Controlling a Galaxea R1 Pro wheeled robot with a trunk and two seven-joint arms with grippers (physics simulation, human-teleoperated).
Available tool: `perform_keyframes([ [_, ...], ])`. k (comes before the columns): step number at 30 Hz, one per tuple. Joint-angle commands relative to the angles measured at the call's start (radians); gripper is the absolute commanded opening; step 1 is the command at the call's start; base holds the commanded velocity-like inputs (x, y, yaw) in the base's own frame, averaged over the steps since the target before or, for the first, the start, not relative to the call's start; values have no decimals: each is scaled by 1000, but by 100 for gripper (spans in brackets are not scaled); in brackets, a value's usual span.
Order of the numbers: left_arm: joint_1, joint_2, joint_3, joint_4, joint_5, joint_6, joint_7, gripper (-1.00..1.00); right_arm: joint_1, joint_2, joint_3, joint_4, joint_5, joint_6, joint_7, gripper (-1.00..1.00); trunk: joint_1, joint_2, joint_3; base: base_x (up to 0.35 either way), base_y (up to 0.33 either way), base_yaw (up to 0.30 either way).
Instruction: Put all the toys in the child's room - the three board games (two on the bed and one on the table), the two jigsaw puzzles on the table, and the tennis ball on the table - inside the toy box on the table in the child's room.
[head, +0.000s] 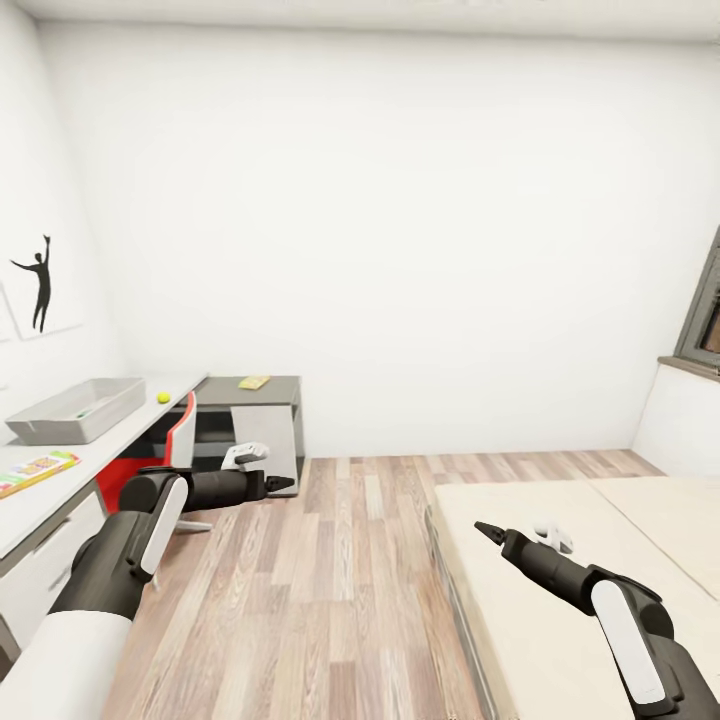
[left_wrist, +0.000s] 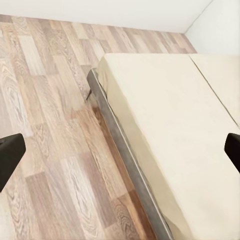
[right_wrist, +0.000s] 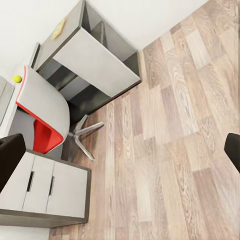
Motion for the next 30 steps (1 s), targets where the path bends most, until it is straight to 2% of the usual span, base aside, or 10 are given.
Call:
perform_keyframes([
  [1,0,0,1,0,3,7,-1,100,-1,0,-2,0,4,5,6,100,0,-1,0,-66,-68,-48],
  [30,0,0,1,0,4,7,-1,100,-1,0,-2,-14,3,5,8,100,0,-1,0,-34,-31,6],
])
